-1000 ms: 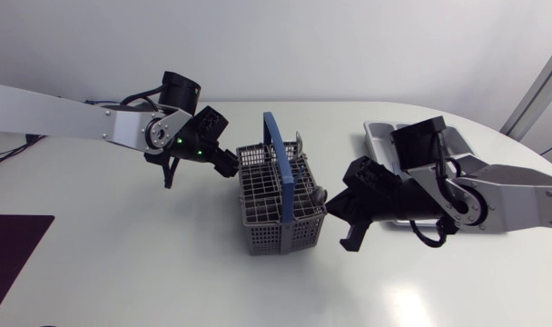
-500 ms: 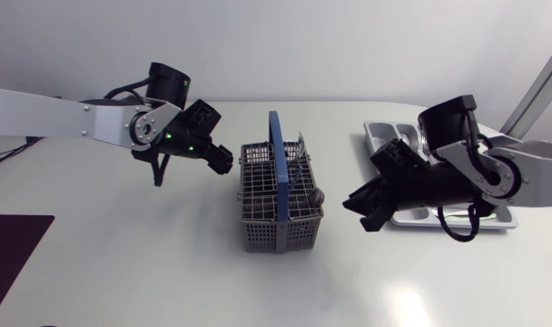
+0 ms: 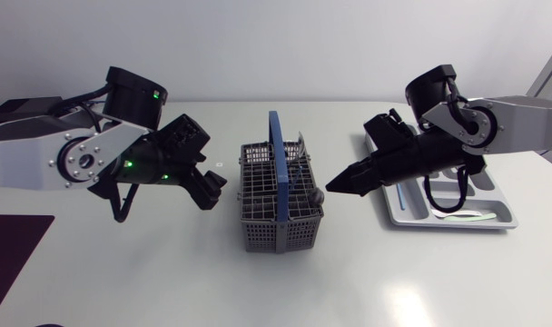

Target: Unload the cutlery basket into the drawer organizer.

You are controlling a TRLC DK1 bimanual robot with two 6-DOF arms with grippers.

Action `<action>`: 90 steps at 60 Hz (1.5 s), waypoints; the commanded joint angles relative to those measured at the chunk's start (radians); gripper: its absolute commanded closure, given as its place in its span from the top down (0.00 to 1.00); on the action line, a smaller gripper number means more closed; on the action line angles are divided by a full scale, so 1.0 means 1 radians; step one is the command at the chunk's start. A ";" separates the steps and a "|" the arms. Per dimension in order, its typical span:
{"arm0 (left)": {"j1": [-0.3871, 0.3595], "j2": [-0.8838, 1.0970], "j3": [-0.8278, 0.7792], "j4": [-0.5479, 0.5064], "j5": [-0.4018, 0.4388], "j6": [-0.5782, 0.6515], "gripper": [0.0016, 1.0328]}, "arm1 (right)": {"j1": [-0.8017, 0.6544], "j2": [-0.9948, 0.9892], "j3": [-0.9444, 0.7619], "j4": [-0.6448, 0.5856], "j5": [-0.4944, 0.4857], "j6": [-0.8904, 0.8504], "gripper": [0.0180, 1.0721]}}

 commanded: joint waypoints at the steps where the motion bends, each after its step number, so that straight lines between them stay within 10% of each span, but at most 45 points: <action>1: -0.015 -0.056 -0.046 -0.019 0.005 0.026 0.94 | 0.014 0.028 0.031 -0.026 -0.021 0.038 0.44; 26: -0.074 -0.171 -0.139 -0.082 0.002 0.031 0.95 | 0.086 0.047 0.053 -0.058 -0.022 0.066 0.44; 45: -0.109 -0.214 -0.162 -0.111 -0.004 0.026 0.95 | 0.114 0.071 0.062 -0.069 0.002 0.069 0.05; 90: -0.207 -0.225 -0.179 -0.128 -0.042 0.012 0.95 | 0.042 -0.214 0.135 -0.272 -0.081 0.072 0.05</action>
